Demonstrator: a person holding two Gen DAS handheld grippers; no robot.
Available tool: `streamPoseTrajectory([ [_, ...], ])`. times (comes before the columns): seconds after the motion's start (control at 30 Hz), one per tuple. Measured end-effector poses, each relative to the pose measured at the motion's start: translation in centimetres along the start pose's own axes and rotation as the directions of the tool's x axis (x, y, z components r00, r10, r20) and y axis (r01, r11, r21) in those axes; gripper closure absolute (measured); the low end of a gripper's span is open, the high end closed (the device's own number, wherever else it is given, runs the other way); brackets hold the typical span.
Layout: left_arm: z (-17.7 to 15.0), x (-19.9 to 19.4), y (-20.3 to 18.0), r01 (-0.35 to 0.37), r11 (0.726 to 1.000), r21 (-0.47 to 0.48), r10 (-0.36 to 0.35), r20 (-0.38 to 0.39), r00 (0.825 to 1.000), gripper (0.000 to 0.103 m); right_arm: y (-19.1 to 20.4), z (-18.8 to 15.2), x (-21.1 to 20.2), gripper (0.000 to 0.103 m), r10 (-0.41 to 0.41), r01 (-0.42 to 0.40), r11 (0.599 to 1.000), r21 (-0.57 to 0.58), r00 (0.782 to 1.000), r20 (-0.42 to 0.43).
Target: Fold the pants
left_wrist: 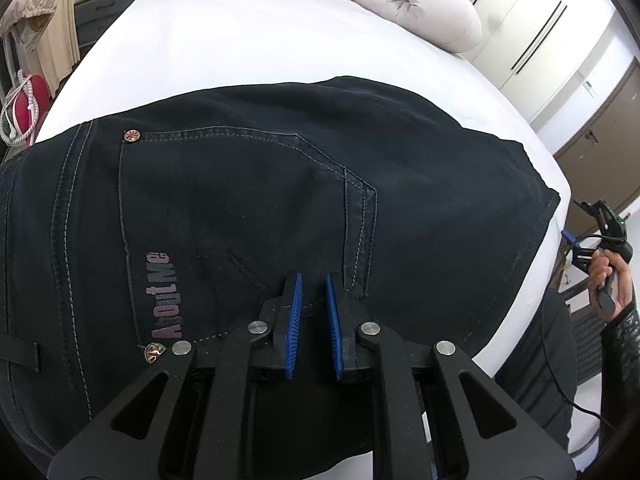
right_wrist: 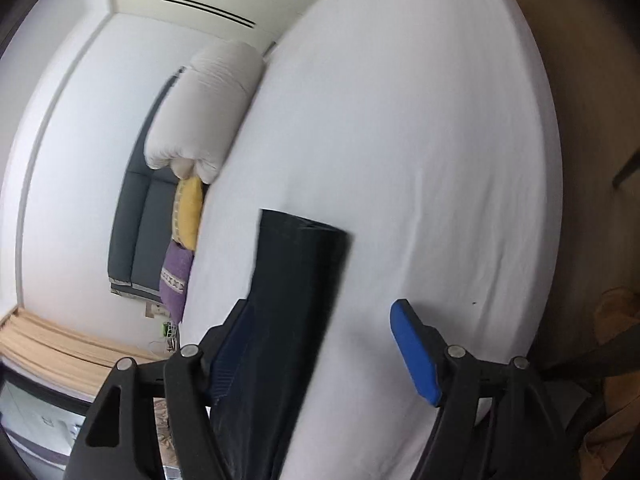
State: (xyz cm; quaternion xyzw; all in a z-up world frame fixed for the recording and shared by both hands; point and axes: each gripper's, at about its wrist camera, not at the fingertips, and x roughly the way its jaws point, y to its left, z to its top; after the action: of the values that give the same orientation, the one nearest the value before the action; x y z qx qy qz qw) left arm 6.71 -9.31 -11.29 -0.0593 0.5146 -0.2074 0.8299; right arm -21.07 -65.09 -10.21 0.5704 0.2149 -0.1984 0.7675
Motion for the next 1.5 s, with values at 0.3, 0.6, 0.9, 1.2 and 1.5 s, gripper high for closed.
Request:
streamPoseTrajectory([
  [0.3, -0.4, -0.3, 0.2, -0.011, 1.0, 0.006, 0.011, -0.003, 1.0, 0.091, -0.6, 1.6, 1.7, 0.041, 0.049, -0.048, 0.999, 0.023, 0.997, -0.064],
  [0.6, -0.5, -0.1, 0.6, 0.005, 1.0, 0.0, -0.005, -0.004, 1.0, 0.091, -1.9, 2.7, 4.7, 0.086, 0.077, -0.066, 0.991, 0.12, 0.993, -0.091],
  [0.9, -0.4, 0.0, 1.0, 0.016, 1.0, -0.007, -0.016, -0.008, 1.0, 0.091, -0.5, 2.0, 4.6, 0.093, 0.052, -0.05, 0.998, 0.033, 0.997, -0.049],
  [1.2, -0.3, -0.2, 1.6, 0.034, 0.998, -0.044, -0.034, 0.002, 0.999, 0.091, 13.0, -5.6, 3.4, 0.094, -0.05, 0.011, 0.865, -0.502, 0.997, -0.065],
  [1.5, 0.8, -1.7, 1.1, 0.135, 0.986, -0.097, -0.135, 0.008, 0.991, 0.091, 20.0, -29.9, 5.9, 0.095, -0.21, -0.129, 0.313, -0.941, 0.957, -0.201],
])
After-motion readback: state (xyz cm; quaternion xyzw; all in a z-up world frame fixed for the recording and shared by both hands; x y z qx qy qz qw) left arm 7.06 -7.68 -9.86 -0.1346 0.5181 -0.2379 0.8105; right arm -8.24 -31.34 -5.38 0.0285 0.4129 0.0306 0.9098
